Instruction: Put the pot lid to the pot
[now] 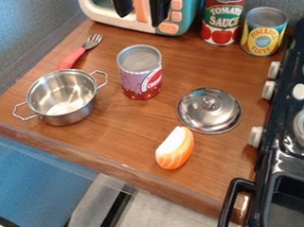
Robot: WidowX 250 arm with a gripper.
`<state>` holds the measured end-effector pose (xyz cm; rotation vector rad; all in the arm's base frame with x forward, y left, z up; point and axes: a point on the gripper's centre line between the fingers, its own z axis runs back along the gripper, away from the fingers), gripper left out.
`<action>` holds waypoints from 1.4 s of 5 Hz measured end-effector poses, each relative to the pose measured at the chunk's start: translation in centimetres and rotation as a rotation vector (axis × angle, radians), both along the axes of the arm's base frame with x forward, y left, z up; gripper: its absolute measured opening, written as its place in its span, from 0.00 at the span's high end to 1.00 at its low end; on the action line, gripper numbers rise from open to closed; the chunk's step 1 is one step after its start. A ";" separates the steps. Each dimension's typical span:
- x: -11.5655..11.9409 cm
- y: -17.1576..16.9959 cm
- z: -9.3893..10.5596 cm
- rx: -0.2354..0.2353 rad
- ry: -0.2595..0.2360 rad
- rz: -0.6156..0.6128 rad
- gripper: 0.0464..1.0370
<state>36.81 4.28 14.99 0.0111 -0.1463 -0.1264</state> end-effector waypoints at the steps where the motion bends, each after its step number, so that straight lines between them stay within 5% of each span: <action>1: -0.2 -0.1 -1.4 -0.011 0.039 0.000 0.04; 2: 0.1 -3.1 -1.9 -0.046 0.032 -0.081 0.04; 4: -1.1 -9.2 -5.6 -0.072 0.107 -0.273 0.04; 5: -1.2 -10.6 -8.6 -0.040 0.134 -0.301 0.04; 6: -1.2 -11.2 -9.9 0.036 0.125 -0.288 0.04; 7: -1.2 -11.6 -10.2 0.063 0.106 -0.287 0.09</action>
